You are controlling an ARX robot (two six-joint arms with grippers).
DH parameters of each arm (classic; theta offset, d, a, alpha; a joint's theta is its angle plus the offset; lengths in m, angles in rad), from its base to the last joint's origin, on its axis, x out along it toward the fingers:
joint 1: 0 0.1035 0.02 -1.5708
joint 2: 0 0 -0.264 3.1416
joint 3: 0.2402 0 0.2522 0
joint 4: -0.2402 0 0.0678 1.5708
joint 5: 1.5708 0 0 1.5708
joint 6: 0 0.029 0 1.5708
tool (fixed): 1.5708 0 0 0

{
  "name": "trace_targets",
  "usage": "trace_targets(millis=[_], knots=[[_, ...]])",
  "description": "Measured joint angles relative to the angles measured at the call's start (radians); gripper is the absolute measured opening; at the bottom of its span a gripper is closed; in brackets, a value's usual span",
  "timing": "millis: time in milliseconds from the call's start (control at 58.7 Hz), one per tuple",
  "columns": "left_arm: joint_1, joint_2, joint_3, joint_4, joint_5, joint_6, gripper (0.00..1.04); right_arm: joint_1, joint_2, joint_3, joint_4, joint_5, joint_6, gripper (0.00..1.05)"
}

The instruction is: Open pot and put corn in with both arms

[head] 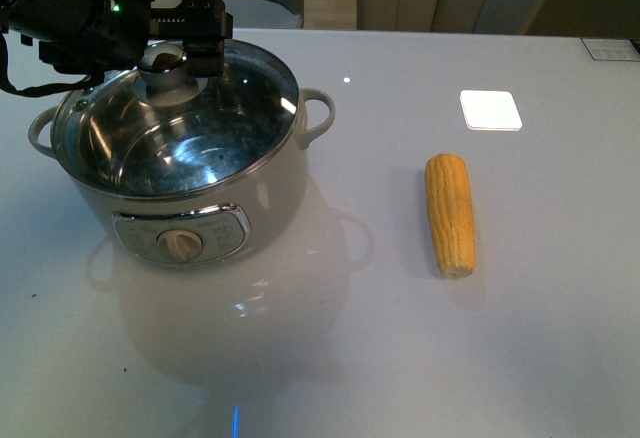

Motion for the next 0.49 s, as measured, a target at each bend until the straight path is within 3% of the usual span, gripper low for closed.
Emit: trace_targets(millis=[290, 494], knots=[[-0.004, 0.0, 0.0, 0.002, -0.013, 0.01, 0.44, 0.0, 0.0, 0.0, 0.0, 0.0, 0.0, 0.96], [-0.004, 0.0, -0.002, 0.005, -0.022, 0.018, 0.44, 0.0, 0.0, 0.0, 0.0, 0.0, 0.0, 0.96]])
